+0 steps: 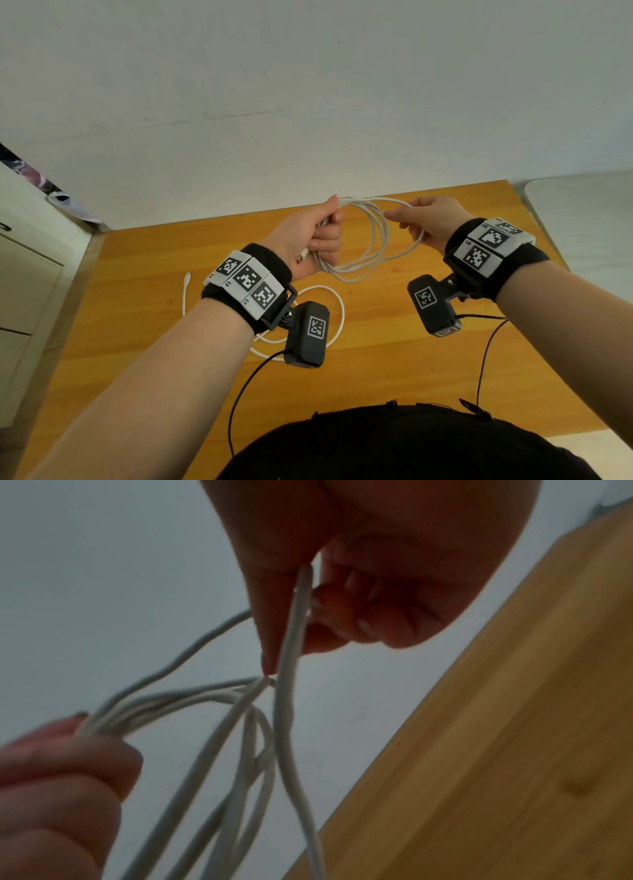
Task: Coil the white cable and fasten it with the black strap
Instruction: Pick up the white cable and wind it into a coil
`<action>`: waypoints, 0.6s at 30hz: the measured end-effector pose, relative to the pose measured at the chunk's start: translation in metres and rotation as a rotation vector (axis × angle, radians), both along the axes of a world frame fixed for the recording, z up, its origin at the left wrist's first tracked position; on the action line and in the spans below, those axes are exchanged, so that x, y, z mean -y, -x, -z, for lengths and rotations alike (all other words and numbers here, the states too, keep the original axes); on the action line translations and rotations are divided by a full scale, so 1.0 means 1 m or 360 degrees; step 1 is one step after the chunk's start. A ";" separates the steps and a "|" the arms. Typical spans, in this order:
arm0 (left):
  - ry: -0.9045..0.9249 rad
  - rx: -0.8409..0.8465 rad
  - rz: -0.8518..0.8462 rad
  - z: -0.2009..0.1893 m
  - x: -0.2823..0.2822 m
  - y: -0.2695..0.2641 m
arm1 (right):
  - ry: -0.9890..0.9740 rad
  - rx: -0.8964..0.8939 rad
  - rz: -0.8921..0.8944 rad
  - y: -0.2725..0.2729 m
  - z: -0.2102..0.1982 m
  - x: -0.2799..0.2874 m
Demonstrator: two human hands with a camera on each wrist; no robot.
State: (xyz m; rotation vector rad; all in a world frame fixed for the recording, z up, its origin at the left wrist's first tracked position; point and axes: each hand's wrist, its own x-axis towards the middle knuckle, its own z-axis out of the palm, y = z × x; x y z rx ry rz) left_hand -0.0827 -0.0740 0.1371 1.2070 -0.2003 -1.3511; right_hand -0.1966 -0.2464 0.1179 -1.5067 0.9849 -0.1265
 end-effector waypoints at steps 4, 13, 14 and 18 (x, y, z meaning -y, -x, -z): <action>0.0044 -0.0169 -0.0153 0.003 -0.002 -0.001 | -0.0433 0.0360 -0.0036 0.002 0.003 0.000; 0.0097 -0.0334 -0.0180 0.001 0.000 0.000 | -0.0786 0.0456 0.0017 0.000 -0.002 -0.009; 0.0107 -0.0346 -0.0170 0.002 0.001 0.001 | -0.0837 0.0438 0.0058 -0.003 -0.002 -0.015; 0.0072 -0.0264 -0.0216 0.003 0.003 0.002 | -0.1077 0.0438 0.0274 -0.012 -0.003 -0.029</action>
